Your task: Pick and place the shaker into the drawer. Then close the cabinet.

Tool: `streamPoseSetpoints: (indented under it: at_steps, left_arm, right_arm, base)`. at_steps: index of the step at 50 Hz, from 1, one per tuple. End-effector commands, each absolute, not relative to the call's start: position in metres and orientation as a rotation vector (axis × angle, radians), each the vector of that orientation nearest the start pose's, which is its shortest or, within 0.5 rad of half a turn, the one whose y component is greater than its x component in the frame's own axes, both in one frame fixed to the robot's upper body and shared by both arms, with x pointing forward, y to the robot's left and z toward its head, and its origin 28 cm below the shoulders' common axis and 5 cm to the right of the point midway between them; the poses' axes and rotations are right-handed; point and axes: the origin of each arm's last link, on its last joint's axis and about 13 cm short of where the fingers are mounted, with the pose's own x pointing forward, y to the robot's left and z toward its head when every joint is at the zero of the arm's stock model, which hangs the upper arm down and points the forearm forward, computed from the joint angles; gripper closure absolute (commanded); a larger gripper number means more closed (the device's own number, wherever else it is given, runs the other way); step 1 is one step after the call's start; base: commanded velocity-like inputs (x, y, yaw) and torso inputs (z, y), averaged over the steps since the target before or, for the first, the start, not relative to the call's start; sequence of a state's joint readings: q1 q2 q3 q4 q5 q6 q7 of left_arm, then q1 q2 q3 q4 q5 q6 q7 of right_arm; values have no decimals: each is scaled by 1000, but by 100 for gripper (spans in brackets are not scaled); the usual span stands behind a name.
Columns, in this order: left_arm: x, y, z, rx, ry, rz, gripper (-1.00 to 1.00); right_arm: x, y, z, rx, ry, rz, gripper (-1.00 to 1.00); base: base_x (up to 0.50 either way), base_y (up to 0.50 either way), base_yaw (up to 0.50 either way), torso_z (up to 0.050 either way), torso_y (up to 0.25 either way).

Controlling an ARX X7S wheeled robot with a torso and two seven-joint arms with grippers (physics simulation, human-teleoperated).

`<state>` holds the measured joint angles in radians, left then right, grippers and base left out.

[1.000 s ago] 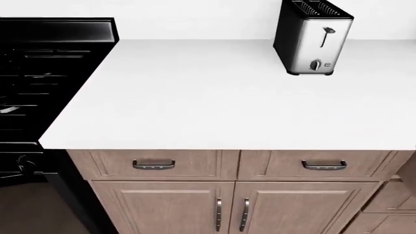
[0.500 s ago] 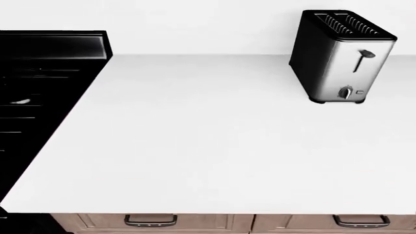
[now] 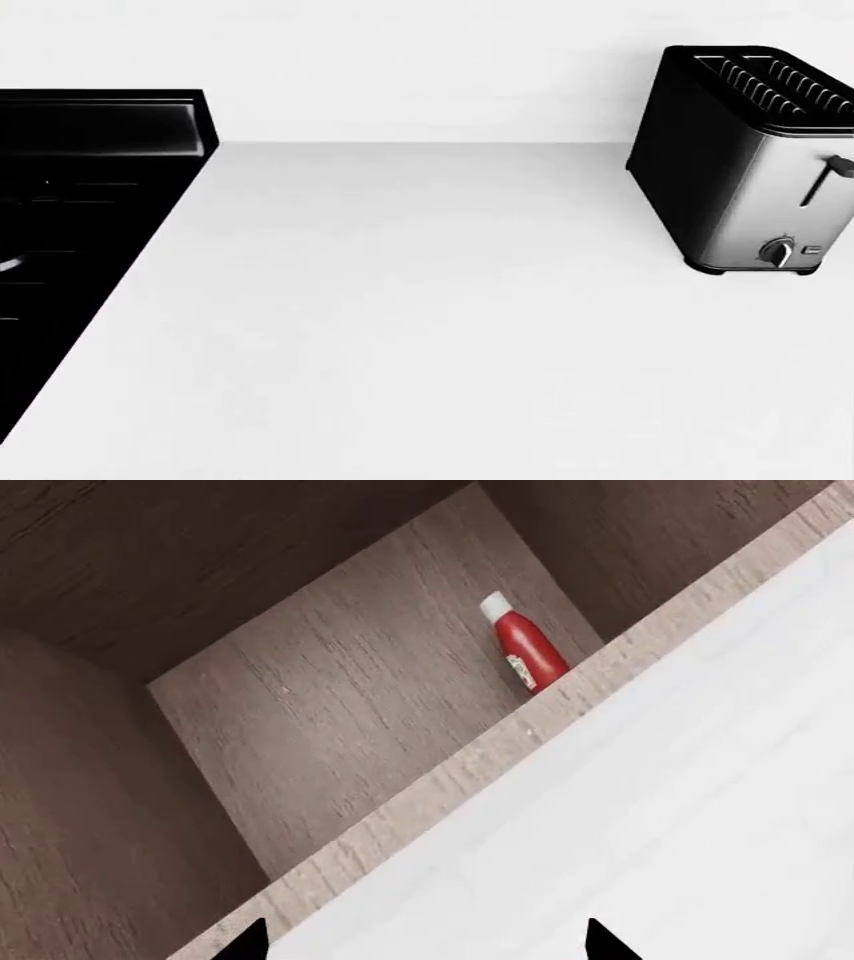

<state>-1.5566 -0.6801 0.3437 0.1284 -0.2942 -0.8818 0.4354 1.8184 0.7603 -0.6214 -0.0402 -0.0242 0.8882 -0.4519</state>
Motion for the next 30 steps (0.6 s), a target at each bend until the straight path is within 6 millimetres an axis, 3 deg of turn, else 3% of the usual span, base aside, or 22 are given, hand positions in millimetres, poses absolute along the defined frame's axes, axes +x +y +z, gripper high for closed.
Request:
streamPoseSetpoints:
  at_steps: [1,6,10,22,30]
  left_arm:
    - [277,322,440,558,-480,-211,-100]
    - [277,322,439,558,-478,-214,-100]
    - [278,322,437,556,-473,-217,-100]
    - [278,322,435,548,-474,-222,-100]
    - [265,318,434,525,-518,-231,-100]
  right_arm:
    - [239,-235,491,-848,-485,-213,-100]
    - [239,-236,490,-851,-479,-214,-100]
    - [241,-236,488,-854,-471,-215,-100]
    - [238,-234,490,-851,-491,-219,-100]
    - [224,-229,505,-856,-568,-236,-100]
  base:
    - [0,0,0,0,0]
    - [34,0,0,0,0]
    - [482,2,0,0,0]
    - [0,0,0,2,0]
    - [1,0,0,1,0]
